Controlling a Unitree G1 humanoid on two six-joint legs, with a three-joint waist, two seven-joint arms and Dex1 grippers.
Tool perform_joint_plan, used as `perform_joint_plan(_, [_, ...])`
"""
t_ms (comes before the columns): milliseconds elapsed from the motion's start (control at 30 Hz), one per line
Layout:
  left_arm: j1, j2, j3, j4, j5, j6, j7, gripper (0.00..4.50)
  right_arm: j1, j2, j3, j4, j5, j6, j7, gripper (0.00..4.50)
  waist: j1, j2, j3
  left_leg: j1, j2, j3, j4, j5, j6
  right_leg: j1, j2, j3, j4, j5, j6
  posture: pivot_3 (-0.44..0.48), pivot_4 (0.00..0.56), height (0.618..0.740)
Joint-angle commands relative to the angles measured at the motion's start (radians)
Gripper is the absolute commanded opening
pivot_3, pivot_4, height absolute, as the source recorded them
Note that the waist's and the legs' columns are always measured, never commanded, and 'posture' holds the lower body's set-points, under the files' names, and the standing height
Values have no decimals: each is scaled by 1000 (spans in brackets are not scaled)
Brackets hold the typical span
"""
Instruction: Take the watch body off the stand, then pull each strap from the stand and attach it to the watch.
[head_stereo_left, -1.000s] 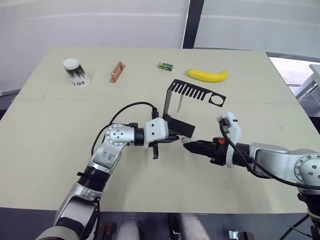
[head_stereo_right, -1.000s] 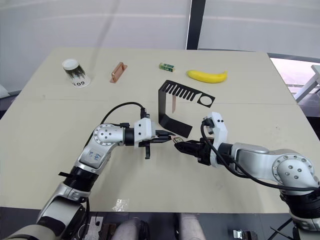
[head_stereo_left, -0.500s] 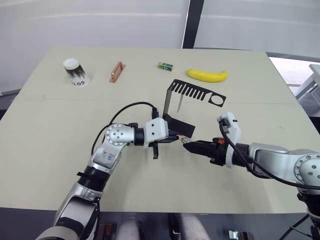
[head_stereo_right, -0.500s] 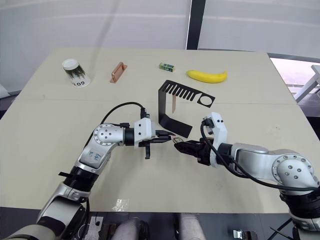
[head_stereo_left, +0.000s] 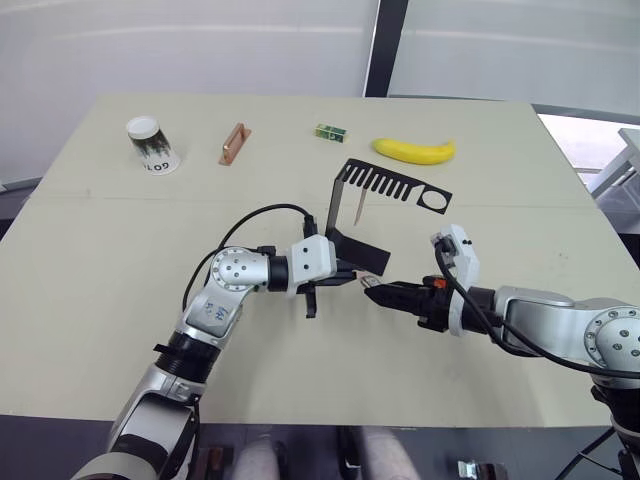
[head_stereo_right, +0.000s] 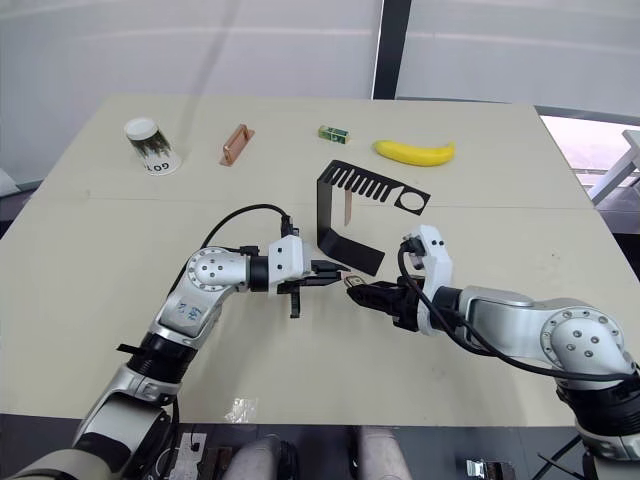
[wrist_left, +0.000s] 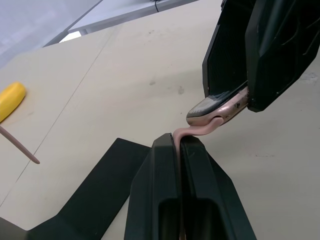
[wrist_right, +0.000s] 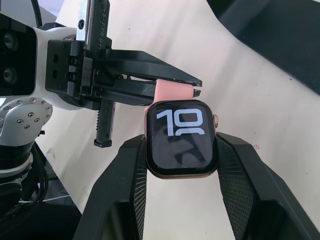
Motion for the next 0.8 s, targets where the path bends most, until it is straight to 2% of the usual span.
perform_joint_plan(33, [-20,-33,-34,-57,-11,-11,-5,66,-35,25,13,-54,65,-17,13,1518,0,0,0,0,0,0,0,0,0,0,0,0,0,0,0,0,150,740])
perform_joint_plan(800, [-15,-37,-36,-75,-10,6,8,66,-50,40,18,-57,33,-22,-14,1518,0,0,0,0,0,0,0,0,0,0,0,0,0,0,0,0,150,740])
